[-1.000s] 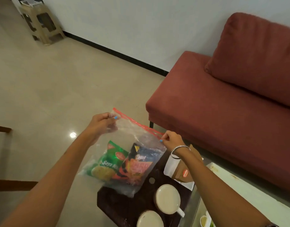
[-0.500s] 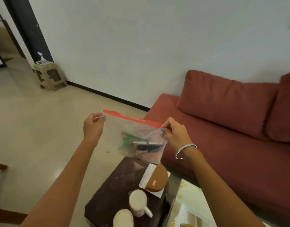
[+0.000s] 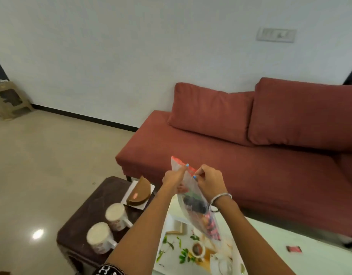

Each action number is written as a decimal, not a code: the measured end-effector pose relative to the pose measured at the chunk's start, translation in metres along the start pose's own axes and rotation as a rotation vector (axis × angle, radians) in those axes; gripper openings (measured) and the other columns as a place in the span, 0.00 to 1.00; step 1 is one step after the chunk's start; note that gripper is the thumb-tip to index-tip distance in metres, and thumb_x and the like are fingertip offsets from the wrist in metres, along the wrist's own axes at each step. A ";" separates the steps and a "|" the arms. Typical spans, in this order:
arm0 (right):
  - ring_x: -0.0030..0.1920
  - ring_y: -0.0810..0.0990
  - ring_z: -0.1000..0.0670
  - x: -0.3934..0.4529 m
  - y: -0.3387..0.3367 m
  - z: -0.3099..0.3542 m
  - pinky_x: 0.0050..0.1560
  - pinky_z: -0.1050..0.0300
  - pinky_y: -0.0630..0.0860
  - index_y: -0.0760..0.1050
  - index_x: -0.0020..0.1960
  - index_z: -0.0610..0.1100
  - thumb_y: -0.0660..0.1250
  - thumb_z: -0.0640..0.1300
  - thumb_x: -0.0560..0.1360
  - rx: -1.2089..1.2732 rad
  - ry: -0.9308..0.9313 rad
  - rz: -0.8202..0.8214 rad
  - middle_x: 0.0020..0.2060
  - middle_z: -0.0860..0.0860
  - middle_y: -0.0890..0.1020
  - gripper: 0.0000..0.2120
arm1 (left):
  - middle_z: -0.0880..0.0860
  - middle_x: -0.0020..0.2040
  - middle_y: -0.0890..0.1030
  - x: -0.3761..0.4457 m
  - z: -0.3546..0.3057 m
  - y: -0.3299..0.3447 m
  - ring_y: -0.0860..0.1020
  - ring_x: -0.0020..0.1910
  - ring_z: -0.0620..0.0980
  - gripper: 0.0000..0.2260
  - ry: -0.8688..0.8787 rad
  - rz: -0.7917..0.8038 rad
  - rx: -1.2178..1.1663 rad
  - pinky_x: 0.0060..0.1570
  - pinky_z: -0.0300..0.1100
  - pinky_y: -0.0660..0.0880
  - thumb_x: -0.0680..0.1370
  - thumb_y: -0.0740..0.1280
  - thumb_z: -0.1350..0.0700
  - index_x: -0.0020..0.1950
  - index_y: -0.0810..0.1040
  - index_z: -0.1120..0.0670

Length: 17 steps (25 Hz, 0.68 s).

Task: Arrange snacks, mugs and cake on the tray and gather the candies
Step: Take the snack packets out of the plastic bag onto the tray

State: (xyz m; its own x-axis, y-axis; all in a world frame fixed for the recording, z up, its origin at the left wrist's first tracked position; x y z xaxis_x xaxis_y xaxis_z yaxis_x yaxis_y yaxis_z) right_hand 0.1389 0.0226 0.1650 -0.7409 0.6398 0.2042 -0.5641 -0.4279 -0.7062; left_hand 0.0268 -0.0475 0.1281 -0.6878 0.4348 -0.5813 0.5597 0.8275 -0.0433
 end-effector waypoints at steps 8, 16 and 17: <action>0.29 0.79 0.53 -0.104 -0.014 -0.077 0.37 0.57 0.77 0.78 0.29 0.40 0.71 0.51 0.68 0.165 0.314 0.108 0.27 0.49 0.82 0.16 | 0.64 0.38 0.81 -0.040 0.078 0.068 0.82 0.37 0.60 0.07 0.004 -0.034 0.292 0.36 0.46 0.80 0.66 0.66 0.67 0.43 0.79 0.67; 0.56 0.76 0.42 -0.111 0.014 -0.116 0.48 0.54 0.75 0.62 0.65 0.39 0.75 0.53 0.64 0.021 0.874 0.163 0.58 0.42 0.75 0.38 | 0.56 0.37 0.80 -0.096 0.108 0.053 0.79 0.38 0.52 0.07 0.372 0.089 0.494 0.43 0.43 0.76 0.76 0.64 0.60 0.45 0.80 0.62; 0.58 0.75 0.42 -0.116 0.019 -0.119 0.51 0.52 0.75 0.62 0.66 0.39 0.75 0.50 0.64 -0.013 0.885 0.173 0.61 0.41 0.72 0.37 | 0.57 0.38 0.80 -0.099 0.109 0.048 0.78 0.39 0.52 0.07 0.399 0.094 0.502 0.43 0.44 0.76 0.76 0.63 0.61 0.46 0.80 0.62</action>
State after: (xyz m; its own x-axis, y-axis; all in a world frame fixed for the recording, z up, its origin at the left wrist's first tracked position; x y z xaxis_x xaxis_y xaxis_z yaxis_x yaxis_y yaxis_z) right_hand 0.2573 0.0161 0.0474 -0.2604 0.8269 -0.4984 -0.4625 -0.5599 -0.6874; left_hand 0.1721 -0.0896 0.0955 -0.6902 0.6758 -0.2588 0.7075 0.5549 -0.4377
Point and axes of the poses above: each hand's wrist, its own x-axis towards the middle knuckle, its own y-axis out of the palm, z = x × y, the point moved 1 cm from there along x, towards the middle knuckle
